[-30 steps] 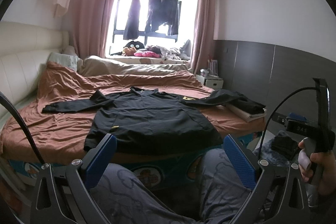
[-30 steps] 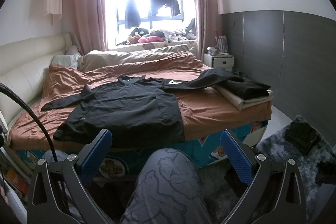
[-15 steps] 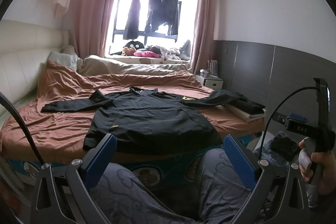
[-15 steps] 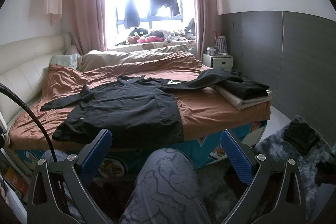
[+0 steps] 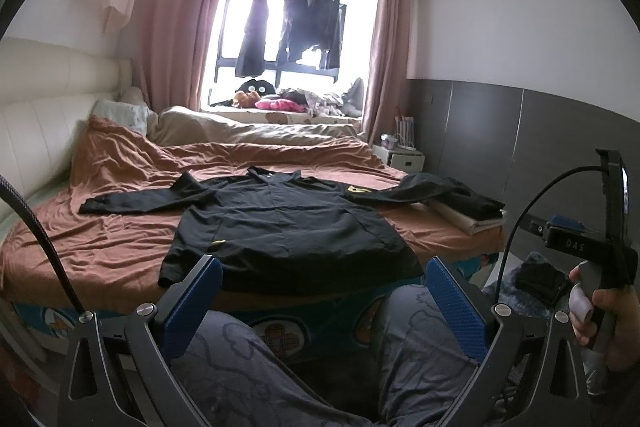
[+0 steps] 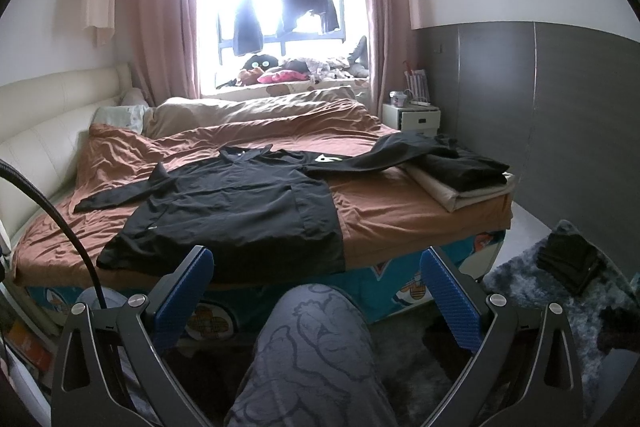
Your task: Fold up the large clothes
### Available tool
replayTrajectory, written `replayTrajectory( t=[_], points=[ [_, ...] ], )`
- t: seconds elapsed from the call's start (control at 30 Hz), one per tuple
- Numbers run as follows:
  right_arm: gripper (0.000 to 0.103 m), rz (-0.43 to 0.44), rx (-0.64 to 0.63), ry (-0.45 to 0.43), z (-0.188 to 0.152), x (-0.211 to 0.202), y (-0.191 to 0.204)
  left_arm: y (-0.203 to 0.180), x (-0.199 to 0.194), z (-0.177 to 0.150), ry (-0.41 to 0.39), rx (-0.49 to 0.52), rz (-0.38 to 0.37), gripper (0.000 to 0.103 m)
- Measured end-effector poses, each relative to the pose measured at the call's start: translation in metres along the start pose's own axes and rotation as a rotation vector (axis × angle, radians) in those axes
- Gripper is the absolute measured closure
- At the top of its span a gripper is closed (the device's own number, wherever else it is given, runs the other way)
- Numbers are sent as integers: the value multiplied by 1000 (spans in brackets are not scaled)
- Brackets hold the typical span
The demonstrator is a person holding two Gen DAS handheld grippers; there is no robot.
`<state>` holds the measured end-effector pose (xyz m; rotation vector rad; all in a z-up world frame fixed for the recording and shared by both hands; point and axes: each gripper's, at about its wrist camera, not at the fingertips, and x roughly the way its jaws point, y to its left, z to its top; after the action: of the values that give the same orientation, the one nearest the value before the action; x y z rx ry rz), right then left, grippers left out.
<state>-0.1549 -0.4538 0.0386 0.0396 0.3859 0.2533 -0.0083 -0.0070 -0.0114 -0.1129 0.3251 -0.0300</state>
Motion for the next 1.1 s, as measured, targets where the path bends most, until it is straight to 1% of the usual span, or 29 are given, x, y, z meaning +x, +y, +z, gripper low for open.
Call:
replayTrajectory(
  t=[0.27,0.6,0.77,0.9,1.1],
  points=[
    [0,-1,3,3,0,0,0,3,-3,0,-8,-11,6,1],
    [0,11,5,-13,5,-1,3,10,-12,2,-17,-18,35,1],
    [0,21,-7,-20,7,1,9,21,-19,4,-29,-38,61,1],
    [0,19,-10,-12,13,13,14,36,-19,6,-26,-57,94,1],
    [0,72,-10,-8,19,38,25,61,-13,15,-26,-94,150,1]
  ],
)
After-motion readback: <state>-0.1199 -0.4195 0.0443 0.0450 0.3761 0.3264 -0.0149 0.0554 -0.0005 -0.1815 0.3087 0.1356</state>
